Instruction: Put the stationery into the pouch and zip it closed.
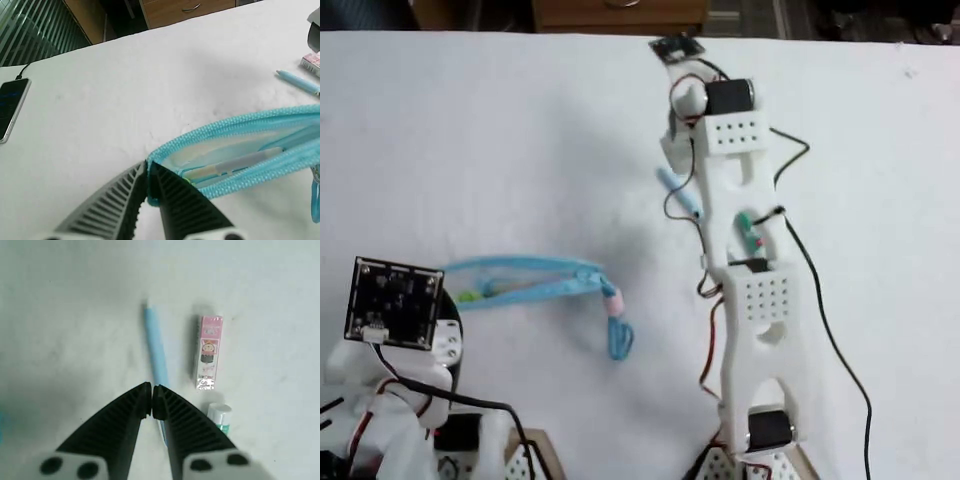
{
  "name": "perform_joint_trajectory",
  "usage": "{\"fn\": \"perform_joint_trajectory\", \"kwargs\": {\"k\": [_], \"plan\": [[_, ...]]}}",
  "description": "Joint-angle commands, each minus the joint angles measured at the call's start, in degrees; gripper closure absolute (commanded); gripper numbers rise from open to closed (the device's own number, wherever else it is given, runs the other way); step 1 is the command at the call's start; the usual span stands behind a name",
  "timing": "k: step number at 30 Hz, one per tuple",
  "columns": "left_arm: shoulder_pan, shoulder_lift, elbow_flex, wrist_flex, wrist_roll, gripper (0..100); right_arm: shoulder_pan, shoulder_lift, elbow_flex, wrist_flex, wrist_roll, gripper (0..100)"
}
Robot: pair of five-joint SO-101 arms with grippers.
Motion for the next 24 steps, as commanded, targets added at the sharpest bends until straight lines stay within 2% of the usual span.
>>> {"fn": "perform_joint_trajectory", "kwargs": {"k": [1,3,5,7,9,18,20,22,24], "plan": [[0.0,0.6,2.0,0.9,0.1,98,2.3,-4.2,0.5,-2.2,-0.3,98.0],[0.0,0.6,2.0,0.9,0.1,98,4.0,-3.7,1.1,-8.1,-0.3,94.1],[0.0,0.6,2.0,0.9,0.1,98,4.9,-1.6,2.0,-13.6,-0.3,84.3],[0.0,0.6,2.0,0.9,0.1,98,4.9,1.3,2.3,-16.2,-0.3,73.8],[-0.1,0.6,2.0,0.9,0.1,98,4.4,4.7,2.2,-17.5,-0.4,68.8],[-0.3,0.6,1.5,1.2,0.2,98,4.0,17.1,1.5,-29.9,-0.3,69.3],[-0.3,0.5,1.7,1.2,0.2,98,3.8,16.9,-0.4,-28.5,-0.3,74.8],[-0.3,0.5,1.8,1.1,0.2,98,3.5,17.0,-4.4,-25.6,-0.2,86.0],[-0.3,0.5,1.7,1.1,0.2,98,3.1,17.1,-8.0,-22.7,3.3,95.8]]}}
